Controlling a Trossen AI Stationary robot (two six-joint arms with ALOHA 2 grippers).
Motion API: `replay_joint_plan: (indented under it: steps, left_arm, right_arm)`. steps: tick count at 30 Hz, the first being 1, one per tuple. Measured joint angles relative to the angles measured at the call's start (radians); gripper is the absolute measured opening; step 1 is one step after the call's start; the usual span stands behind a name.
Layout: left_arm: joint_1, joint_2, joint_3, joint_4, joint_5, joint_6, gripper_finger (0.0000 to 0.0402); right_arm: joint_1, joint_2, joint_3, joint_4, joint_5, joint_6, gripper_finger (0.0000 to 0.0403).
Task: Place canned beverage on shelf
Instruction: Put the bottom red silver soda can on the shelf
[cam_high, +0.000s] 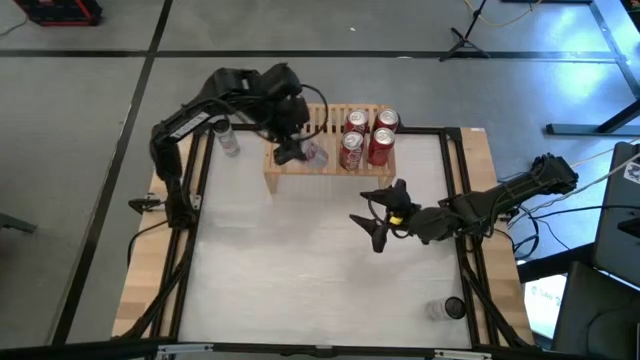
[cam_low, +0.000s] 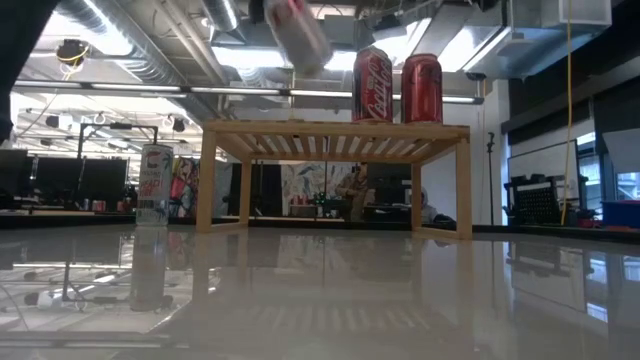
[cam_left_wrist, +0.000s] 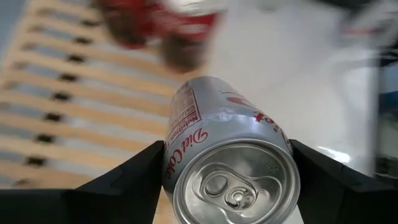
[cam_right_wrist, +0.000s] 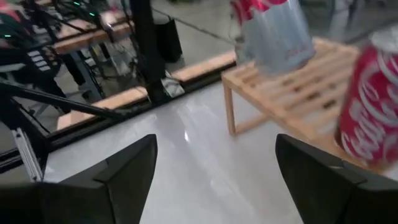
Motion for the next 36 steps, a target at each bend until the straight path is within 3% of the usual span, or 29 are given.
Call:
replay_joint_plan:
  steps: [4,7,12,17,22,26,36]
  left_arm:
    - [-0.062,-0.057,0.0,0.003,0.072,-0.028,0.027]
    - [-0.106,-0.085,0.0,0.003,0.094,-0.044,0.027]
    - [-0.164,-0.092,-0.001,0.032,0.083,-0.056,0.027]
    - [-0.183,-0.091,-0.001,0.136,0.085,-0.053,0.027]
    - [-0.176,-0.091,-0.001,0.162,0.092,-0.052,0.027]
    - [-0.173,-0.09,-0.002,0.195,0.079,-0.054,0.027]
    - [-0.146,-0.09,-0.001,0.272,-0.051,-0.024,0.027]
  right_arm:
    - [-0.004,0.0,0.0,0.167,-0.025,-0.114,0.0317]
    - [-0.045,-0.001,0.001,0.265,-0.176,-0.228,0.0317]
    - [-0.133,0.005,0.002,0.379,-0.232,-0.309,0.0304]
    - [-0.226,0.034,0.0,0.365,-0.355,-0.283,0.0208]
    - [-0.237,0.058,0.0,0.368,-0.361,-0.304,0.0076]
    - [-0.238,0.06,0.0,0.357,-0.35,-0.326,0.001]
    - [-0.262,0.067,0.0,0.308,-0.371,-0.338,0.0028]
